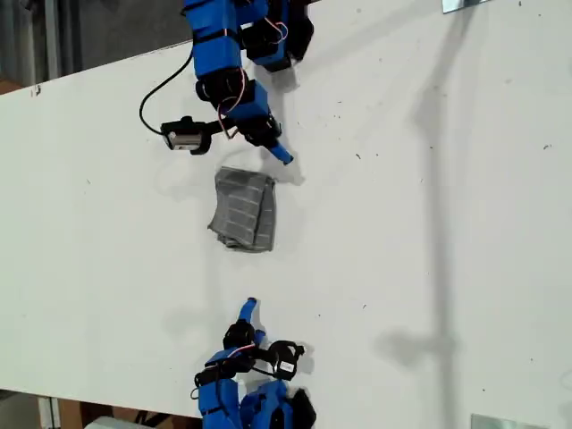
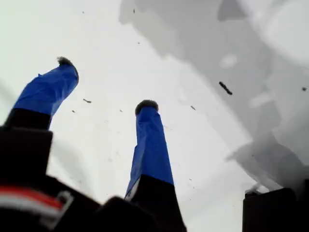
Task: Grasp corners of a square towel and fold twice.
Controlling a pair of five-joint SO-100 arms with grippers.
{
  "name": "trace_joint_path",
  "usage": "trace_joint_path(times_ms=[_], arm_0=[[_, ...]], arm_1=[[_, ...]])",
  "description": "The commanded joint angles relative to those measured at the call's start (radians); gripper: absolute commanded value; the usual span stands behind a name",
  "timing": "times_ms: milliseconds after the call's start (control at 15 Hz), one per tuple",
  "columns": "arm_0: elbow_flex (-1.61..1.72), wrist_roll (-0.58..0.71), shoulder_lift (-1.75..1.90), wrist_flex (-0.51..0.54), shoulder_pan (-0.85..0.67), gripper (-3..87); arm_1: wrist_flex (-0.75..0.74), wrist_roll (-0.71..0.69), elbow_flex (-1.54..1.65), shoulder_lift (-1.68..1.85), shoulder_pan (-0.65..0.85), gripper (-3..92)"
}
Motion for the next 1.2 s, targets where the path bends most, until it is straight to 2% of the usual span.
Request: trace_joint_path(times_ms=[0, 333, 467, 533, 667, 867, 933, 1000, 1067, 1133], arm_0=[[-0.025, -0.009, 0.005, -0.005, -0.025, 38.0], [-0.025, -0.009, 0.003, -0.005, -0.028, 38.1], [-0.021, 0.015, 0.018, -0.008, -0.014, 39.4], [-0.006, 0.029, 0.049, -0.008, 0.003, 39.5], [0.066, -0.021, 0.164, -0.002, 0.055, 39.2], [0.290, -0.215, 0.566, 0.086, 0.048, 34.9], [0.394, -0.216, 0.841, 0.149, 0.064, 33.4], [0.486, -0.230, 1.270, 0.325, 0.078, 31.1], [0.407, -0.083, 1.364, 0.465, 0.072, 29.4], [0.459, -0.112, 1.368, 0.457, 0.080, 28.6]], arm_1=[[-0.054, 0.132, 0.290, 0.410, -0.061, 26.1], [0.083, 0.160, 0.526, 1.127, -0.132, 25.8], [0.058, 0.160, 0.545, 1.117, -0.124, 27.7], [0.078, 0.170, 0.566, 1.117, -0.097, 32.3], [0.133, 0.253, 0.658, 1.126, -0.060, 30.5], [0.074, 0.267, 0.713, 1.123, -0.218, 29.5], [0.051, 0.318, 0.752, 1.121, -0.287, 29.1], [0.054, 0.295, 0.741, 1.104, -0.334, 25.8], [0.074, 0.225, 0.735, 1.115, -0.321, 24.2], [0.080, 0.199, 0.732, 1.117, -0.299, 23.6]])
